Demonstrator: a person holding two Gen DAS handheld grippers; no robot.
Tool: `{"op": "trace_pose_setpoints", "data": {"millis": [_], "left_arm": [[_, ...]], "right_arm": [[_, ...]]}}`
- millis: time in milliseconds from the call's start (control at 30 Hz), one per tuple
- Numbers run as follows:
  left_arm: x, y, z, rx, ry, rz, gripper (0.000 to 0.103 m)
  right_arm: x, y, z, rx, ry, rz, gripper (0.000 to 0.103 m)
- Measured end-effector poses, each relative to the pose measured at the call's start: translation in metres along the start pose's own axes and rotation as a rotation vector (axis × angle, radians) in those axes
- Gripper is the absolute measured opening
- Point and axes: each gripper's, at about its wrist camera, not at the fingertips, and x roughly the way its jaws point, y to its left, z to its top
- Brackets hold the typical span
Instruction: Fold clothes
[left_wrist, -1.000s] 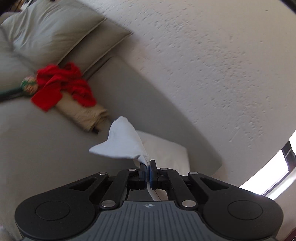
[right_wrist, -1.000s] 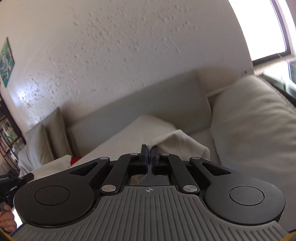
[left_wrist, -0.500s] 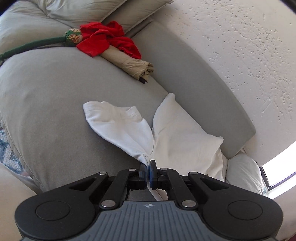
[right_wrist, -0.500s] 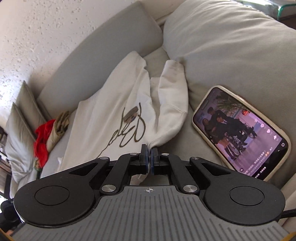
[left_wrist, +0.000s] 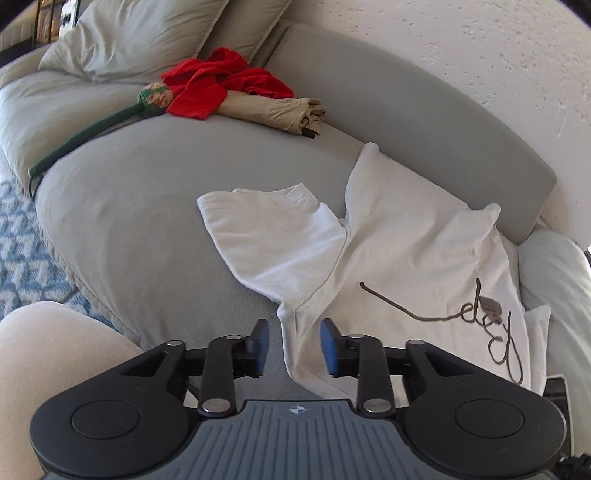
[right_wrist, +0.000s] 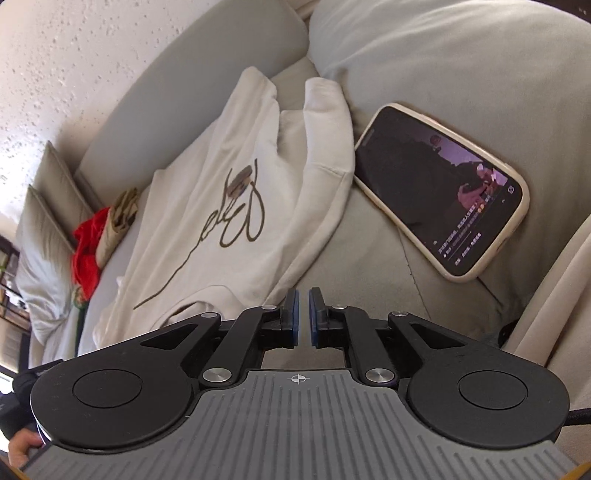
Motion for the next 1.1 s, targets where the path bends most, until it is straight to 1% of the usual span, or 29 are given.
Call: {"op": "trace_pose_setpoints", "data": {"millis": [100,133,167,233,267,333,500,567,600,733,867,1000,1100], "left_arm": [[-0.013,-0.019,-0.017,0.097,-0.056,-0.048,0.04],[-0.017,-0.025,-0.023,0.128,-0.075,-0.068,0.042],[-0.018,-0.032,-0.028,0.16,-0.085,-0.11,0.043],[-0.015,-0.047,-0.037,0.217,-0.094,-0.203,0.045],[-0.01,-0.054,-0.04,0.239,-0.094,-0.24,0.045],[0.002,-0.065,-0.044,0.257,-0.087,-0.277,0.045],[0.027,-0.068,-0.043,0.207,-0.034,-0.292,0.045],[0.04,-0.063,-0.045,0.169,0.044,-0.276,0.045],[0.044,-0.06,-0.045,0.154,0.062,-0.276,0.045],[0.045,-0.056,-0.045,0.133,0.059,-0.285,0.049],[0.045,-0.055,-0.046,0.127,0.056,-0.297,0.05],[0.046,-0.052,-0.046,0.108,0.056,-0.313,0.051],[0.046,-0.05,-0.046,0.094,0.055,-0.323,0.051]], "right_arm": [[0.002,-0.005,-0.004,-0.003,-0.025,0.03,0.022],[0.003,-0.006,-0.004,-0.005,-0.032,0.039,0.03],[0.004,-0.008,-0.005,-0.01,-0.036,0.047,0.038],[0.01,-0.012,-0.005,-0.008,-0.024,0.073,0.043],[0.014,-0.014,-0.006,-0.004,-0.015,0.087,0.043],[0.018,-0.019,-0.007,0.015,-0.013,0.115,0.044],[0.02,-0.028,-0.005,0.053,-0.011,0.164,0.043],[0.021,-0.029,-0.005,0.055,-0.008,0.173,0.043],[0.022,-0.03,-0.005,0.058,-0.006,0.179,0.044],[0.028,-0.035,-0.001,0.116,0.006,0.224,0.044],[0.044,-0.035,0.003,0.19,0.019,0.274,0.042],[0.063,-0.035,0.006,0.261,-0.004,0.319,0.045],[0.067,-0.03,0.006,0.245,-0.038,0.326,0.048]]}}
